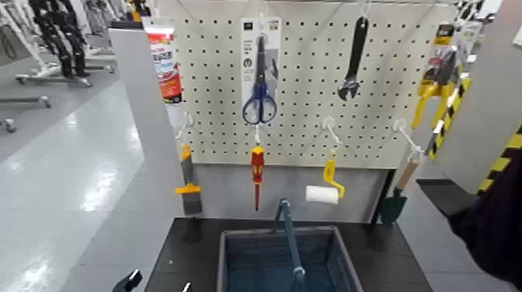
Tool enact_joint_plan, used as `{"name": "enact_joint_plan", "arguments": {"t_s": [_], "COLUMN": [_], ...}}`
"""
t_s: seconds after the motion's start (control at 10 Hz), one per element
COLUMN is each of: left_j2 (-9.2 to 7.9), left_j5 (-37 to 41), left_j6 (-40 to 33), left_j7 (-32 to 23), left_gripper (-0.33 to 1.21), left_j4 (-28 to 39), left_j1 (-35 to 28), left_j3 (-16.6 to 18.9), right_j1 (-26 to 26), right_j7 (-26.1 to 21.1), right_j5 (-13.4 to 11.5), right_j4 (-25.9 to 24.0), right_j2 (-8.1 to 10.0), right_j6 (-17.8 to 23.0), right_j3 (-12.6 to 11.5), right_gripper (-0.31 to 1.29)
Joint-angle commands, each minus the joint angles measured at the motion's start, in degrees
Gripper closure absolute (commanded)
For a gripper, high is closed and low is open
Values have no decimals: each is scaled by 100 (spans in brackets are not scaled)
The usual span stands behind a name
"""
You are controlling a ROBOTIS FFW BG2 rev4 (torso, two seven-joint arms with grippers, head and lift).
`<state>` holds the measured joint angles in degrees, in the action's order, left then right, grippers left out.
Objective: Put the black wrench into the crate.
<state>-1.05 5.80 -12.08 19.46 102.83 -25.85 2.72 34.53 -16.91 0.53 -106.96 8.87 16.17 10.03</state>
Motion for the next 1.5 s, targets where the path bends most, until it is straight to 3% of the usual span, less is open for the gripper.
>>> {"name": "enact_joint_plan", "arguments": {"t_s": [0.1, 0.5, 0.9, 1.1, 1.5], "left_j2": [-9, -18, -62, -71, -71], "left_j5": [-9, -9, 9, 9, 18], "left_j6": [-31, -13, 92, 110, 119], "left_j7": [5, 14, 93, 102, 111], "left_gripper": [9, 9, 9, 9, 9], "left_j4": [9, 9, -9, -17, -26], "left_j1": [1, 1, 71, 80, 80], "left_j3": [-8, -17, -35, -35, -35], "right_j1": [1, 1, -70, -201, -579], "right_j7": [4, 12, 417, 1076, 1814], "right_j5": [0, 0, 53, 316, 721], "right_j4": [0, -9, -97, -325, -510], "right_j2": [-8, -26, -158, -167, -228], "right_j6": [0, -9, -97, -580, -1002], "right_j3": [-1, -45, -581, -889, -1152], "right_gripper": [14, 14, 14, 14, 14]}}
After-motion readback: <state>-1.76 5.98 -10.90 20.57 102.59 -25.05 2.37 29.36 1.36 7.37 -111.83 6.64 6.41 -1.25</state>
